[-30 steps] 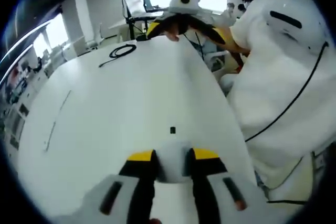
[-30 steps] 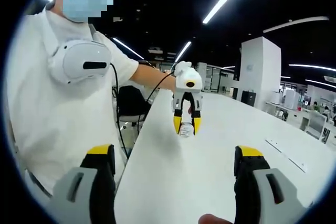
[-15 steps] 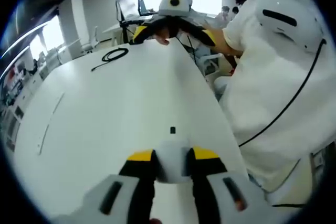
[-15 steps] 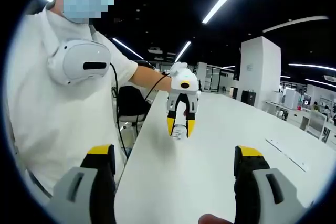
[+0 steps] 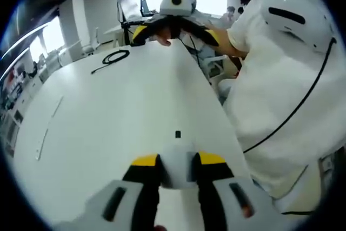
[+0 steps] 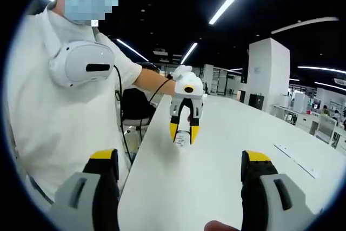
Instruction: Plug the desk Type‑C cable into the charger adapter.
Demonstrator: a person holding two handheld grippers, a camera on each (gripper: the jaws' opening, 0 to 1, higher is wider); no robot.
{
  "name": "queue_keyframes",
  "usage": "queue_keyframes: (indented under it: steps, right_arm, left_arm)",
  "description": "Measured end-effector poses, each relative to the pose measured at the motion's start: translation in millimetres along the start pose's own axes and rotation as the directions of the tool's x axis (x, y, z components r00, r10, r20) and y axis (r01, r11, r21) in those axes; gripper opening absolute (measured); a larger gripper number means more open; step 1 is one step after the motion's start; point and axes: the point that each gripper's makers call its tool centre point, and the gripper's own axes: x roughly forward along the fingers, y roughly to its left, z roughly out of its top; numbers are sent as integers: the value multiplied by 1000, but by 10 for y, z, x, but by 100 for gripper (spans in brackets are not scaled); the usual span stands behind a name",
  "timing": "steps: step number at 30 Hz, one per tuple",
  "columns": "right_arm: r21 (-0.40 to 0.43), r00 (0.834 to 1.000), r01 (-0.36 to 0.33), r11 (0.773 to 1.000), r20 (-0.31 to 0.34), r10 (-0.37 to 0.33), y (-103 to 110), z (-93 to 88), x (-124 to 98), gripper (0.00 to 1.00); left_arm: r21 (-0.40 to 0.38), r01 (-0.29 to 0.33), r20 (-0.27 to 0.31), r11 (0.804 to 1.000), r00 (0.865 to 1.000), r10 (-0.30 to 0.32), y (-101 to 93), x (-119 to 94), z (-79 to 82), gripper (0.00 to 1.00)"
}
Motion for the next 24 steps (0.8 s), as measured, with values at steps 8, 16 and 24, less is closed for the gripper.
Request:
queue_keyframes:
  steps: [8, 16, 24]
  right_arm:
    - [-1, 1000, 0, 1000, 1, 0, 6, 3, -9, 95]
    - [0, 1000, 1, 1000, 2, -1, 8, -6, -19, 95]
    - [3, 1000, 0, 1000, 5, 0, 19, -12, -8, 95]
  left_arm:
    - [-4, 26, -10, 1000, 1000, -26, -95, 68, -42, 23]
    - [-18, 12, -10, 1000, 1000, -12, -102, 151, -64, 23]
    - [-39, -10, -9, 999, 1000, 10, -113, 278, -116, 23]
